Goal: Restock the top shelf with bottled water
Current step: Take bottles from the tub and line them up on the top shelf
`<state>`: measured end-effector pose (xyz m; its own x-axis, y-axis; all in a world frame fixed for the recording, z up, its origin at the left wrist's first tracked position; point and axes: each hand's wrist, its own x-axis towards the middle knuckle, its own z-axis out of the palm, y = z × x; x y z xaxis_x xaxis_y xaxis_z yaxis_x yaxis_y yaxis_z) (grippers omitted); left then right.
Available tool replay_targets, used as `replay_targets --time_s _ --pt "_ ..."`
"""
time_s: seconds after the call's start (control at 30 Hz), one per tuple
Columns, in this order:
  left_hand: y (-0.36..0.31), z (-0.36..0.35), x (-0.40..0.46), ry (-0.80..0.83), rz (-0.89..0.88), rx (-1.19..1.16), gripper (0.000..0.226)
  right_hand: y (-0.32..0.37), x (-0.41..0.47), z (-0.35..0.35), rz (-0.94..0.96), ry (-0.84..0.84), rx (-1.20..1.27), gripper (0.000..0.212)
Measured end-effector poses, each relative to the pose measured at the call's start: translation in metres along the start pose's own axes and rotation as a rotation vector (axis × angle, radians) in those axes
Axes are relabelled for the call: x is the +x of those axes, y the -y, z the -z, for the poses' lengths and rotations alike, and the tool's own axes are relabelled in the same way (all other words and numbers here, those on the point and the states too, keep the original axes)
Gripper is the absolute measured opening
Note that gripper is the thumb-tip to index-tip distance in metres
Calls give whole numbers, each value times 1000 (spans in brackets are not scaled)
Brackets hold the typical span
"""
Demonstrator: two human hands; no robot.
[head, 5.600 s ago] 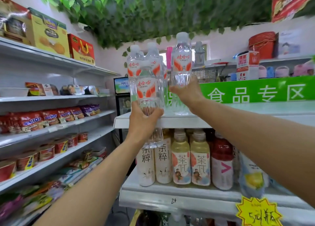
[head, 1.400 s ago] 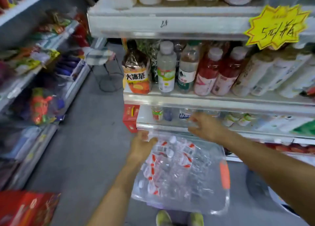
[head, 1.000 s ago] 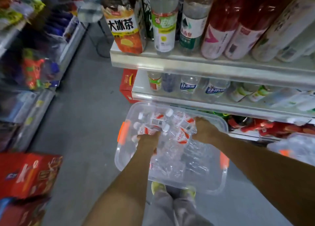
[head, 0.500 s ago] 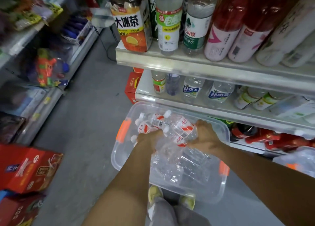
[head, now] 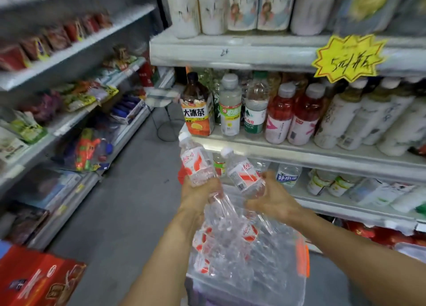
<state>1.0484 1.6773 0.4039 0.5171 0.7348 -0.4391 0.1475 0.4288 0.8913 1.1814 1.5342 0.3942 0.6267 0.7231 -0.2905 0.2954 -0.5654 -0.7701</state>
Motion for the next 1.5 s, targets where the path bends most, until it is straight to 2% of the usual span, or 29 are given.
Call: replay_targets --time_s 0.13,0.2,0.3,0.43,0.63,0.77,0.87,1.07,1.2,1.33,1.5 --pt "-69 0 -17 26 -277 132 46 63 -9 29 147 -126 97 62" --pt "-104 1 -23 55 -388 166 50 97 -14 45 212 -191 183 41" --pt "-152 -2 -29 111 -524 177 52 144 -19 67 280 -300 252 30" --pt "-206 -10 -31 132 -655 191 55 198 -30 96 342 -336 295 55" --pt "-263 -21 -39 207 -798 144 54 242 -38 132 451 -519 247 36" --pt "-307 -27 -41 266 -931 115 62 280 -40 167 538 -635 235 38" --pt "-351 -37 -39 276 -984 118 51 318 -37 200 631 -751 242 44" --pt "-424 -57 -34 200 -1121 118 49 405 -28 259 773 -828 304 63" --pt "-451 -59 -23 174 -1166 154 68 448 -11 278 808 -818 377 63" --pt "-458 -59 -11 171 -1177 193 61 474 5 281 819 -825 393 67" --pt "-462 -61 -1 184 -1120 193 54 484 35 278 780 -846 379 59"
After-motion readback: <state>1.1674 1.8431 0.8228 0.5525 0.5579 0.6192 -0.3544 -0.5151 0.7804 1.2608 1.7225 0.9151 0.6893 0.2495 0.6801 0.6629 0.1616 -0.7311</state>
